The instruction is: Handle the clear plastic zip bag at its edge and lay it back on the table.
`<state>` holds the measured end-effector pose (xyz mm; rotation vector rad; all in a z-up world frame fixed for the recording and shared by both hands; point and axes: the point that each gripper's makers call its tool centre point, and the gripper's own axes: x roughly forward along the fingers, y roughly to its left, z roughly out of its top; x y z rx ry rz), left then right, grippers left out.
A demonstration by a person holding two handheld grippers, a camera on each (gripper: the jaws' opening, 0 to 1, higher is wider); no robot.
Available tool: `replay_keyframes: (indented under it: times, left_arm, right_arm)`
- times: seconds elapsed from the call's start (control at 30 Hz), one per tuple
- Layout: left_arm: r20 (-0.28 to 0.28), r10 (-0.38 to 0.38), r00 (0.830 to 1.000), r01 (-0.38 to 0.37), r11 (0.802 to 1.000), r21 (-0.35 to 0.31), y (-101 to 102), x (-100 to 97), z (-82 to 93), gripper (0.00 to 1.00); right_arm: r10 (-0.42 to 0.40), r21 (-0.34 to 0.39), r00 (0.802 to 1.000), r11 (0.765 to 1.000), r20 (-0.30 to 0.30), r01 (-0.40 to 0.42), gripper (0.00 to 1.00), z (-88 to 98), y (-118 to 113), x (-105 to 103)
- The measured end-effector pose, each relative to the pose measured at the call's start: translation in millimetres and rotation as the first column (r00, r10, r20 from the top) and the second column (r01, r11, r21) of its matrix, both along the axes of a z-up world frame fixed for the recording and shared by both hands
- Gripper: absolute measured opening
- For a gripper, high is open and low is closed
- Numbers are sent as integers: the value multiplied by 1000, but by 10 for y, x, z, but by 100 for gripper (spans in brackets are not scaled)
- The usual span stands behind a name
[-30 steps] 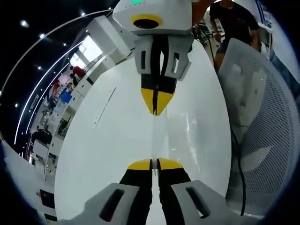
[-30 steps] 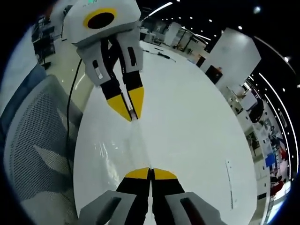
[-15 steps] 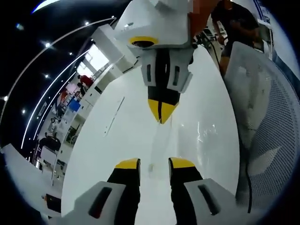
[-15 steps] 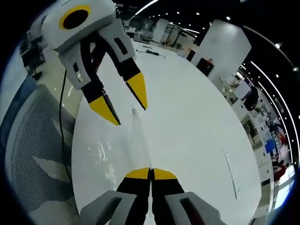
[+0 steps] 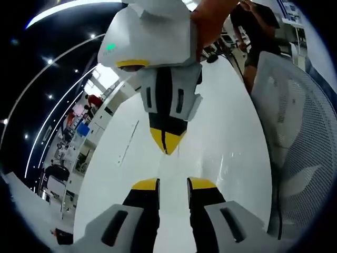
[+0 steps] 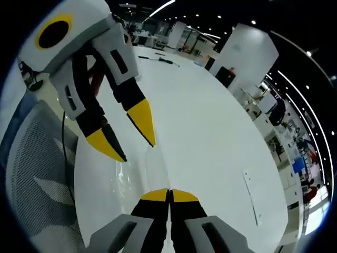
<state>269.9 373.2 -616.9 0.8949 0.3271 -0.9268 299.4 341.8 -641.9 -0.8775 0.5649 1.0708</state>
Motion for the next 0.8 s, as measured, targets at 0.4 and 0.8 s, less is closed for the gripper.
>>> replay_keyframes:
  times: [0.4, 0.8]
  left_arm:
    - [62, 7, 998, -6, 1000, -17, -126, 250, 228, 16]
    - [51, 12, 999, -11, 1000, -21, -74, 199, 192, 17]
  right_arm:
    - [-7, -10, 996, 1000, 93, 8, 0, 338, -5, 474]
    - [9, -29, 964, 1000, 267, -1, 0, 1003, 8, 1091]
